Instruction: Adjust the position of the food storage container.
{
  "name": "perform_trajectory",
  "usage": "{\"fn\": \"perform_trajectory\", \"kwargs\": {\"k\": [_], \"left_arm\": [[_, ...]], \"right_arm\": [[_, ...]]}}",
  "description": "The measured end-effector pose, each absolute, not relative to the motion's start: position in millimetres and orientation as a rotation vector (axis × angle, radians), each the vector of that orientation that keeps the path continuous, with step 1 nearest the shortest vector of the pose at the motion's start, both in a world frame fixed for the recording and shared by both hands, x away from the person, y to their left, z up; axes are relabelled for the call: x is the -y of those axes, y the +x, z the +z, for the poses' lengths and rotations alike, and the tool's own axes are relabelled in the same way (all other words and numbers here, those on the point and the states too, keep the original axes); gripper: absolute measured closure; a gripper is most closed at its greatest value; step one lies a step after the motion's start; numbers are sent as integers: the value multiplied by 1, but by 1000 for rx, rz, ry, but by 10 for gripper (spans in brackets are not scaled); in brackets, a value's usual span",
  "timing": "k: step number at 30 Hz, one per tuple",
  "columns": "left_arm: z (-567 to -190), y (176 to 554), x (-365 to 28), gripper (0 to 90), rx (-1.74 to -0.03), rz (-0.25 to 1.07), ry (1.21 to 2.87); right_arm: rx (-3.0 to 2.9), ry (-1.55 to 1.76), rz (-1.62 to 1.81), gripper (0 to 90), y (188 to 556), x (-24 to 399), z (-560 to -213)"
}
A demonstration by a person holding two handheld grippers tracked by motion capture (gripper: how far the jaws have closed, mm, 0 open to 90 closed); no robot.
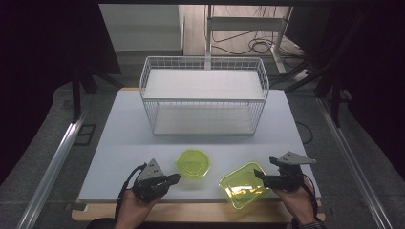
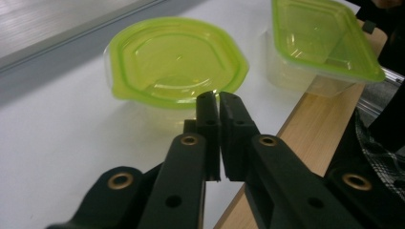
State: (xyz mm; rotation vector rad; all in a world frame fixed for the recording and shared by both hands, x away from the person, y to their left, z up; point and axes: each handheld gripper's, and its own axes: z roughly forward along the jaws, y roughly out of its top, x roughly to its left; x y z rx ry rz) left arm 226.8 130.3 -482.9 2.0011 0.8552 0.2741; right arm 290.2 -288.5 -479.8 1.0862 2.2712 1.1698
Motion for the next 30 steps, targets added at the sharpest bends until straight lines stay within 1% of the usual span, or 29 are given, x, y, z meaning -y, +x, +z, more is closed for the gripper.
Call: {"fn": "perform_trajectory", "kwargs": {"k": [12,24,30], "left_arm": [[-474,239,-92,898,-756,274,2060],[-479,266,-44,898,-746,240,2103],[-485,275,-34,899,-766,227,2107]], "right_arm": [[-2265,1067,1150,202,289,287,-480],[-2261,1056,1146,203,289,286,-480],[-2267,1050,1142,202,289,286,-480]]}}
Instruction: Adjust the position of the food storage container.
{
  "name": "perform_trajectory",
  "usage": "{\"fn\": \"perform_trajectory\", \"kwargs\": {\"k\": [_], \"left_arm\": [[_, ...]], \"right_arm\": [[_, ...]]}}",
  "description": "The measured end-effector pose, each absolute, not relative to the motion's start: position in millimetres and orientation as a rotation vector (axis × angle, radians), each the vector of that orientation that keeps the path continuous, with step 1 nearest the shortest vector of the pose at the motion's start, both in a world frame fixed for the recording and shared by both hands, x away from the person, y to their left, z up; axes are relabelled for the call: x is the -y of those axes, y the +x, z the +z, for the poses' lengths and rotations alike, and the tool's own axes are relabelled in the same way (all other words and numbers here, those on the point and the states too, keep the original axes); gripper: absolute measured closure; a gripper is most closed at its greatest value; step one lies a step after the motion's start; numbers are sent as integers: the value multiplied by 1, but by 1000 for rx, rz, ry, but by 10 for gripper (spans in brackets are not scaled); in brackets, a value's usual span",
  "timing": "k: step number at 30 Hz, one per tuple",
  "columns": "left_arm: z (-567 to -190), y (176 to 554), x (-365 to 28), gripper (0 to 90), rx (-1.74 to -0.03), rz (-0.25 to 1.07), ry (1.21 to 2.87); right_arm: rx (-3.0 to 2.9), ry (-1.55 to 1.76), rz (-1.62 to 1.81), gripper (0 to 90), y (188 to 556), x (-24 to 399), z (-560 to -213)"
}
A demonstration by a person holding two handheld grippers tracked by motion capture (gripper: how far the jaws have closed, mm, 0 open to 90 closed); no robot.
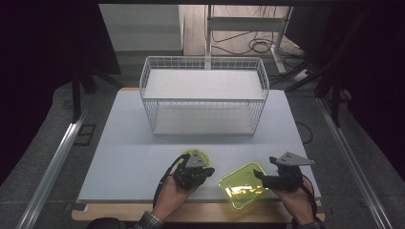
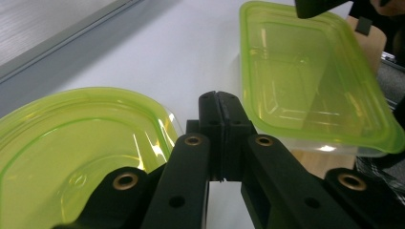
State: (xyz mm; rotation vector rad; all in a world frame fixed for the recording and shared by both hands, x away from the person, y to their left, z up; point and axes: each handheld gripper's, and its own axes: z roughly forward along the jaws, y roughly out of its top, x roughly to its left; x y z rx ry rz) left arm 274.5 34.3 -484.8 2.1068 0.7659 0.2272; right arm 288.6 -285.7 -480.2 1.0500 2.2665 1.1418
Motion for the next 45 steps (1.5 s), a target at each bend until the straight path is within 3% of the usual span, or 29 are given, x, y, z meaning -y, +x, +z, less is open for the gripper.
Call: {"fn": "perform_trajectory", "kwargs": {"k": [19,45], "left_arm": [[-489,291,-48,899,-866,279,2087],[-492,297,-132,898,-1078,397,2015]], "right_arm": [[-2275,1038,1121,203,288,284,-481],[-2285,1042,1132,217,288,285,-481]]}}
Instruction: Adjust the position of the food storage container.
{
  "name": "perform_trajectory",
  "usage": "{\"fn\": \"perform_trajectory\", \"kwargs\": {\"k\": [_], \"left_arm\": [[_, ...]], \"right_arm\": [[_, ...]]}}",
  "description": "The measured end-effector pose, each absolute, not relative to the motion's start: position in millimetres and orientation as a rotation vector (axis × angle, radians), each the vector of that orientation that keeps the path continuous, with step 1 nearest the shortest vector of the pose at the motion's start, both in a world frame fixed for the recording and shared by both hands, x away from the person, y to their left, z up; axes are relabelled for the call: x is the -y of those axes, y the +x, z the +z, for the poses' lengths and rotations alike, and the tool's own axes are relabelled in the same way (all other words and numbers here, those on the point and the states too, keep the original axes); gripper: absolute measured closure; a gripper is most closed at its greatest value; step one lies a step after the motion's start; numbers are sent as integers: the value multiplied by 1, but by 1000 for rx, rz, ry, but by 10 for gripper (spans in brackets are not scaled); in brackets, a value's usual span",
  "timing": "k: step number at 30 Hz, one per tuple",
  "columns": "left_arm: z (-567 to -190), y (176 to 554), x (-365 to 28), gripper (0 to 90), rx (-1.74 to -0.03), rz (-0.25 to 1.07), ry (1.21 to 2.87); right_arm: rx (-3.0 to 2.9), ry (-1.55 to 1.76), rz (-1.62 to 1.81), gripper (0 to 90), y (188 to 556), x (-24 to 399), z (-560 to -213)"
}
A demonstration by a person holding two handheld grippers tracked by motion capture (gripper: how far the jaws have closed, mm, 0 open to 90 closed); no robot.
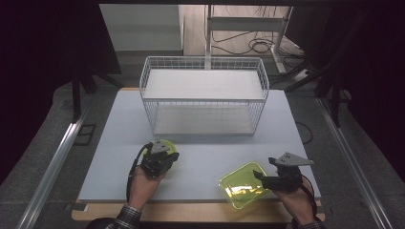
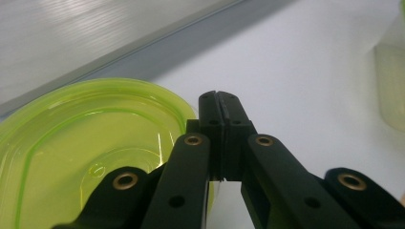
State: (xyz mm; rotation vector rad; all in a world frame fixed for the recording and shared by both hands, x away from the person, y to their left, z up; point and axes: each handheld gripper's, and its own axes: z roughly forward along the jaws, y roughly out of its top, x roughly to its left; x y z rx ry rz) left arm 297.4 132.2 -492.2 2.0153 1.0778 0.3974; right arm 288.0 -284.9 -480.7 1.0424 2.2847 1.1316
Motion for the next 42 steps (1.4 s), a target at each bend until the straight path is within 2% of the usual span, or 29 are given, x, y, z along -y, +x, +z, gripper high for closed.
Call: {"fn": "perform_trajectory", "kwargs": {"k": [9,12,16,17,18,20,21,22,23,24,29,37,42], "left_arm": [[-495,305,-158,898,-1156,437,1965],[-494,302,-157,897,-1147,436,1963],[-492,295,-149,886,-1105,417,1958],[-492,291,-146,878,-1089,411,1958],[-492,289,-145,878,-1081,408,1958],[-494,284,-141,871,-1057,391,1963],[-495,280,-138,861,-1044,383,1968],[-496,277,-136,861,-1030,379,1975],[-497,274,-134,845,-1020,370,1983],[-499,270,-130,839,-1006,362,1993],[-503,264,-124,808,-983,338,1999],[-506,258,-121,831,-968,339,2040],[-507,256,-121,837,-970,340,2044]], "right_arm": [[-2297,1045,1133,238,288,285,-481],[-2304,1058,1131,287,288,285,-480],[-2323,1063,1123,458,285,287,-475],[-2338,1053,1129,558,281,287,-472],[-2338,1053,1129,558,281,287,-472],[-2366,1037,1142,661,277,287,-470],[-2409,1014,1142,751,271,287,-470],[-2409,1014,1142,751,271,287,-470],[-2448,984,1150,822,266,287,-471],[-2473,972,1157,847,262,286,-470],[-2525,906,1165,889,249,287,-470],[-2613,872,1173,889,226,291,-478],[-2638,866,1157,889,225,290,-483]]}}
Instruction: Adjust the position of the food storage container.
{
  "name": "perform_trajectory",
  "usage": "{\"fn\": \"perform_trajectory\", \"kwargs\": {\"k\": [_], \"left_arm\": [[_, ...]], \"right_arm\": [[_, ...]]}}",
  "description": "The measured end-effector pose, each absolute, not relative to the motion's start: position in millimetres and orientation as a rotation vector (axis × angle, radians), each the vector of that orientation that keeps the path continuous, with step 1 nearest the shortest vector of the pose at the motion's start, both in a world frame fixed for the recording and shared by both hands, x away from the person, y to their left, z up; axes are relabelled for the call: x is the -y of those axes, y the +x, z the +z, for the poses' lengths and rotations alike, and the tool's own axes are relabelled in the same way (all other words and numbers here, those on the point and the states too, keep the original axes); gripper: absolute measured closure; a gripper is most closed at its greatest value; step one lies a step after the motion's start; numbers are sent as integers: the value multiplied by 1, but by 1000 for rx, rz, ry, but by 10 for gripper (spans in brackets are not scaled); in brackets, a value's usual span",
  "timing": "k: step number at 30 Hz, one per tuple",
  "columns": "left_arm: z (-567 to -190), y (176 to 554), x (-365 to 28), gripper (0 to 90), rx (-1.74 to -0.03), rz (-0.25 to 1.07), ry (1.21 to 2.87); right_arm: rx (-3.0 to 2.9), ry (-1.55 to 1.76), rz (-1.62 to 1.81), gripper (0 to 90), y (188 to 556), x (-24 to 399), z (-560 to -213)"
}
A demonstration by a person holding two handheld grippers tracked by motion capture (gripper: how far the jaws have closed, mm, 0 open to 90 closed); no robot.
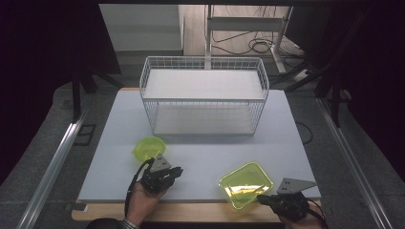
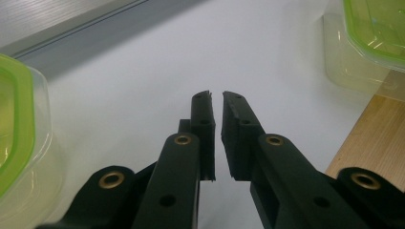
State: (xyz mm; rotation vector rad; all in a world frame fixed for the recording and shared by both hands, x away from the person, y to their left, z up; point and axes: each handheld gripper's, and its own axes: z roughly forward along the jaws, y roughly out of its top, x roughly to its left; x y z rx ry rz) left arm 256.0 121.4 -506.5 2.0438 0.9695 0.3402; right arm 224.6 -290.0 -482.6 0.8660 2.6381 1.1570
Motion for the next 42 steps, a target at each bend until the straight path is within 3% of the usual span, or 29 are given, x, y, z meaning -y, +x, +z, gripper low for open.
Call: {"fn": "perform_trajectory", "kwargs": {"k": [22,29,33,42], "left_arm": [[-509,257,-121,835,-975,338,2065],[-510,258,-122,835,-974,338,2070],[-512,259,-120,834,-975,329,2079],[-514,258,-117,830,-970,325,2100]], "right_arm": [[-2659,772,1101,889,287,234,-482],[-2493,887,1075,889,317,253,-461],[-2418,1046,1005,888,340,270,-473],[-2455,1045,1017,888,337,263,-480]]}}
